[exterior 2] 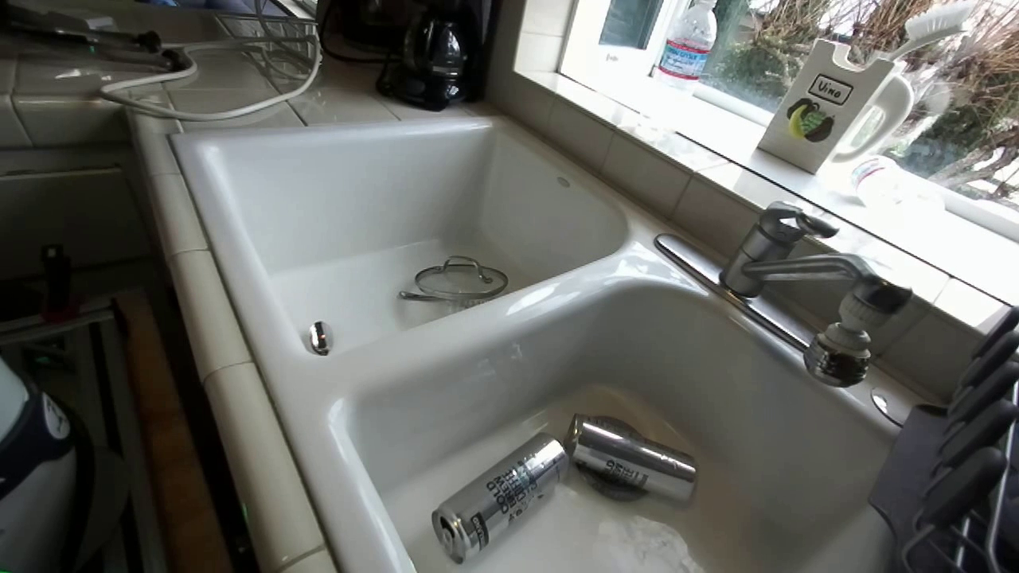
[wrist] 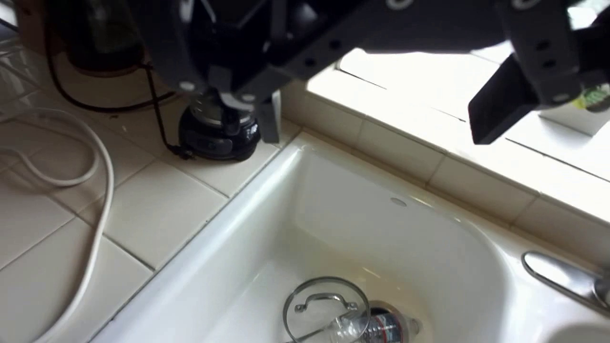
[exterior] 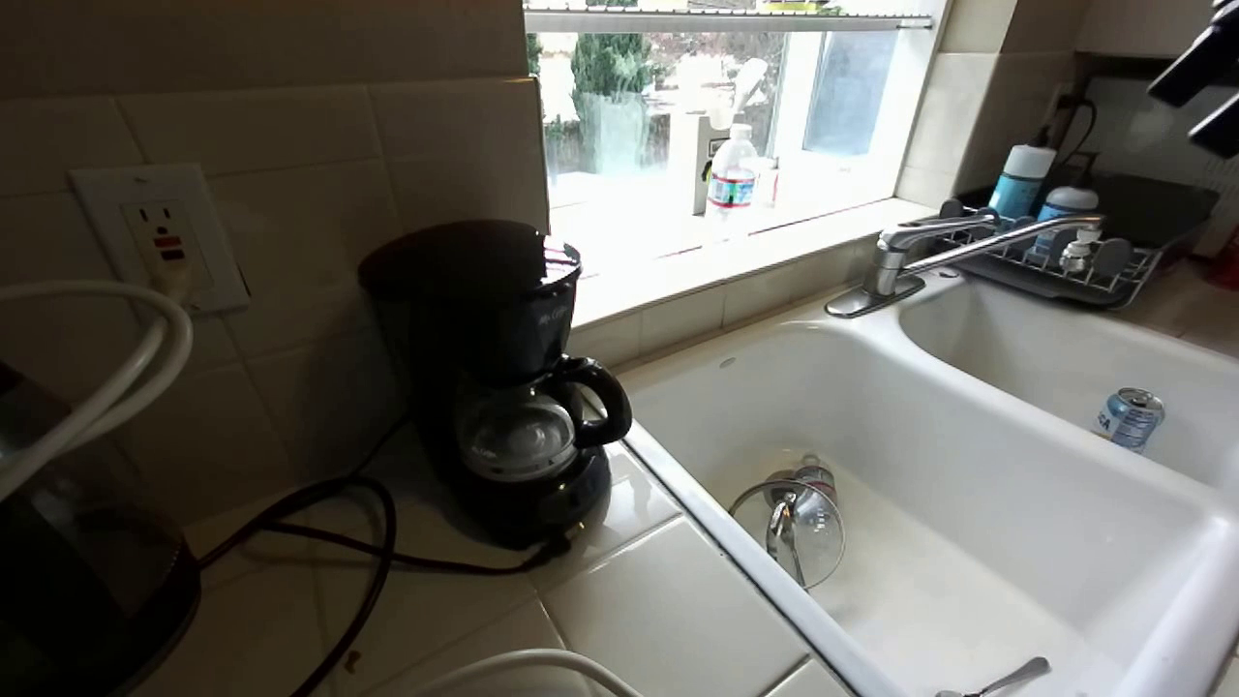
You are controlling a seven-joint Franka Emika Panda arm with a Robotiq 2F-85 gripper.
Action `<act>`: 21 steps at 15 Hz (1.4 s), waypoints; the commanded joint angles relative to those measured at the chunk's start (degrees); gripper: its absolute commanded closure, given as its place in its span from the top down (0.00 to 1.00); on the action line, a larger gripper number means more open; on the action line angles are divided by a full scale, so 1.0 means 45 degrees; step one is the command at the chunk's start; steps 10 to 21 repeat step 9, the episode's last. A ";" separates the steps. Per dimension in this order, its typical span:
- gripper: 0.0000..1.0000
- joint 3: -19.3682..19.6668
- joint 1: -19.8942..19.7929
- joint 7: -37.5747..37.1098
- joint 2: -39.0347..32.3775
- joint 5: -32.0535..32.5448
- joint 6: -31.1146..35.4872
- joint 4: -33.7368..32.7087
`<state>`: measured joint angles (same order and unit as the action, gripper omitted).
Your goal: Press a button on the coffeemaker.
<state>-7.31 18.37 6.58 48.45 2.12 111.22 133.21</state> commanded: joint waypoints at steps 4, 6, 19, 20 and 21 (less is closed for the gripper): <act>1.00 0.0162 0.0031 0.1027 0.0332 -0.0413 -0.0096 -0.0127; 1.00 0.0162 0.0042 0.1055 0.0259 -0.0416 -0.0096 -0.0126; 1.00 0.0161 0.0048 0.1065 0.0231 -0.0417 -0.0096 -0.0127; 1.00 0.0161 0.0048 0.1065 0.0231 -0.0417 -0.0096 -0.0127; 1.00 0.0161 0.0048 0.1065 0.0231 -0.0417 -0.0096 -0.0127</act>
